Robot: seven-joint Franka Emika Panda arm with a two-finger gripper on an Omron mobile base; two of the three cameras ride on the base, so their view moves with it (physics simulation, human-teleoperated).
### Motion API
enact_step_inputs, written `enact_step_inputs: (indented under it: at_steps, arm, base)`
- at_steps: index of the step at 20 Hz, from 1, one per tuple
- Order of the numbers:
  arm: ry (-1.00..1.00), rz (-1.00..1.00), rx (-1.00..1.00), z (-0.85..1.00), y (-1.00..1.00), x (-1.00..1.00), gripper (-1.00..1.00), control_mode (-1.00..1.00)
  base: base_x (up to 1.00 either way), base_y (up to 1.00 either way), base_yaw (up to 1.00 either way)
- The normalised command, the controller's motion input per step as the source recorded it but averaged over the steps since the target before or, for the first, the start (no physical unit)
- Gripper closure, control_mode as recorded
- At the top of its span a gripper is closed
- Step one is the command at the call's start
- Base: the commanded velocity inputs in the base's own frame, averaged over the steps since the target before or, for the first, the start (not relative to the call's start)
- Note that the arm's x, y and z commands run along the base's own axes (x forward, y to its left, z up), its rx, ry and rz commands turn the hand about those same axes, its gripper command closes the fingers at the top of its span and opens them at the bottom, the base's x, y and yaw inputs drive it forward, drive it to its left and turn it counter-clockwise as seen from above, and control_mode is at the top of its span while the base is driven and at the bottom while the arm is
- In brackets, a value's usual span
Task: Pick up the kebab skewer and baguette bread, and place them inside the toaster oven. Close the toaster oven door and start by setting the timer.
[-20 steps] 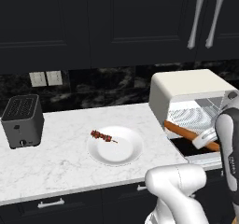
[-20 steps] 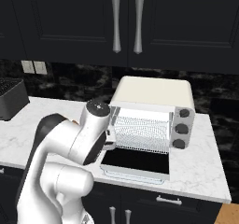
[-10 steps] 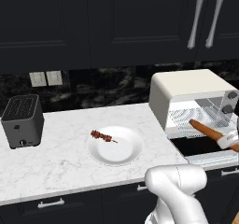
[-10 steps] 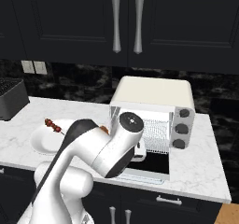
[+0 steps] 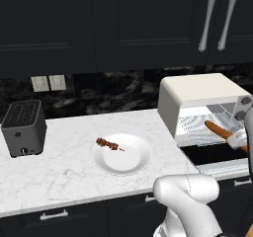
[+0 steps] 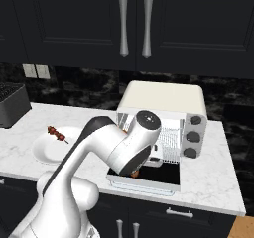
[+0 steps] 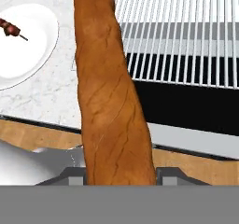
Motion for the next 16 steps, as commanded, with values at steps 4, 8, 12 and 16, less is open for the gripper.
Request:
enact_step_inputs:
  at_steps: [4,8,12,16]
  arm:
    - [0.02,-0.07,0.0,-0.07,-0.07,0.5,1.0,-1.0]
    - [0.0,0.0,0.0,-0.03,-0.06,0.62,1.0,-1.0]
    - [0.0,0.0,0.0,-0.1,0.0,0.53,1.0,-1.0]
    - [0.0,0.0,0.03,-0.33,0.07,0.41,1.0,-1.0]
  base:
    - [0.0,0.0,0.0]
    - [0.0,0.0,0.0]
    - [0.0,0.0,0.0]
    - [0.0,0.0,0.0]
